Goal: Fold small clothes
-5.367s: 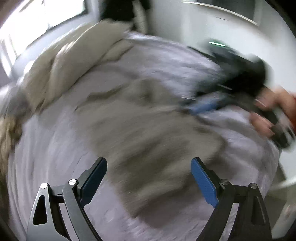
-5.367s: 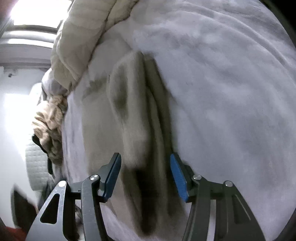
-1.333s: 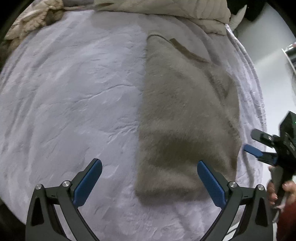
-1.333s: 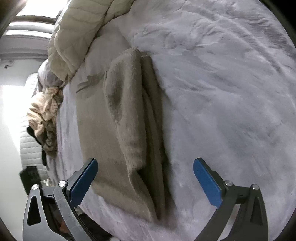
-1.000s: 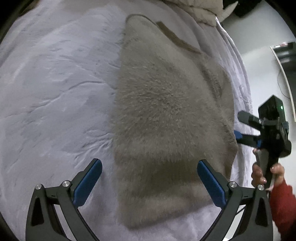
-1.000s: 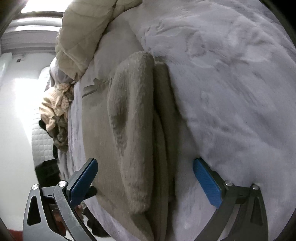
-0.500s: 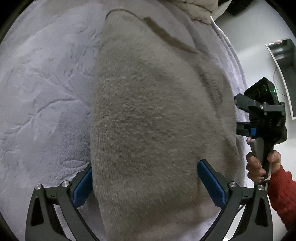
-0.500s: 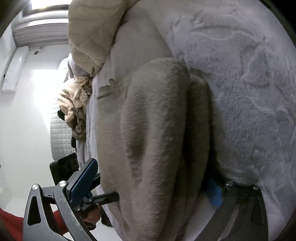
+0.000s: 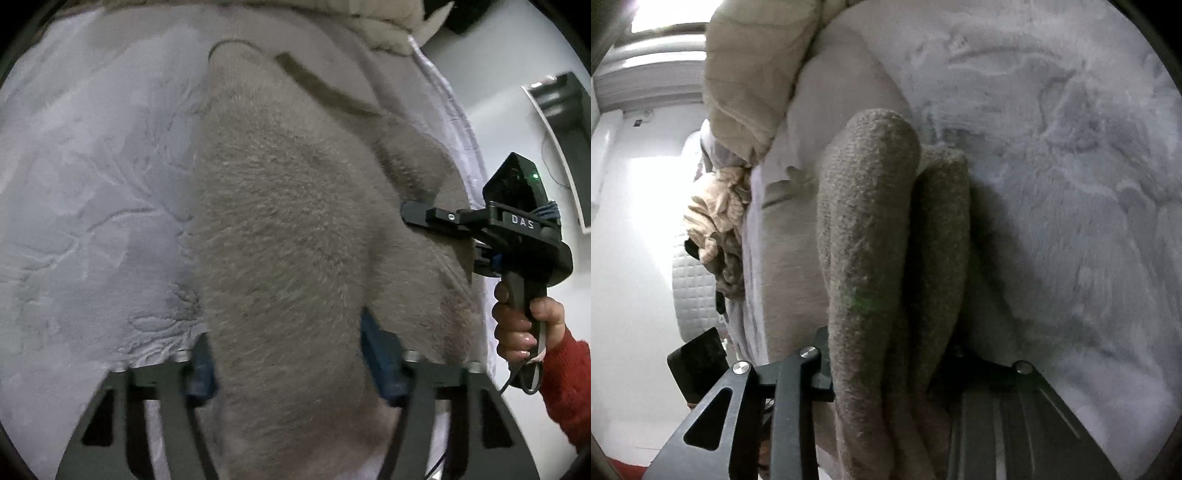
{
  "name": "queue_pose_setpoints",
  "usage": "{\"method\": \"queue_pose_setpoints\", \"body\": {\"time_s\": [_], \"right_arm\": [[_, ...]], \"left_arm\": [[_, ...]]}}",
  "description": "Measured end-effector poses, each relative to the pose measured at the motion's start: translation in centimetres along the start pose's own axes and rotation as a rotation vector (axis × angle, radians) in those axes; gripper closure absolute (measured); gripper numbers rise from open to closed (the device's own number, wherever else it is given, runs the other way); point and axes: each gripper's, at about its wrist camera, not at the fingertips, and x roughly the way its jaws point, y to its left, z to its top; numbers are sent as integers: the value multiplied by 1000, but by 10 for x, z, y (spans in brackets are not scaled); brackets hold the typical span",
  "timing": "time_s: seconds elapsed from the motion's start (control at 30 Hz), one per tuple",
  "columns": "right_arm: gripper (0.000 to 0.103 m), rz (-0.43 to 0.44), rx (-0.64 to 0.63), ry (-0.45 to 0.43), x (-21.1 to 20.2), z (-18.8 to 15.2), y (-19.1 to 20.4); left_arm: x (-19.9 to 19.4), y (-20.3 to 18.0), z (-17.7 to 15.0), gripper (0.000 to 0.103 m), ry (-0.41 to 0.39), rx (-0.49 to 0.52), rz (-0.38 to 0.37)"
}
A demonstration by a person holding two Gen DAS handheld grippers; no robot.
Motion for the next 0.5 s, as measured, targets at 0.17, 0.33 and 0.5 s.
{"method": "queue_pose_setpoints", "body": {"time_s": [0.17, 0.33, 0.5], "right_arm": [[69, 74, 16, -11, -11, -11, 21], [69, 113, 12, -18, -25, -29, 43], [69, 135, 3, -20, -31, -56, 72]], "left_arm": [[-27, -3, -8, 53, -38, 23, -59], [-56, 3, -20, 53, -66, 31, -120], [-86, 11, -39, 53, -95, 23, -156]]}}
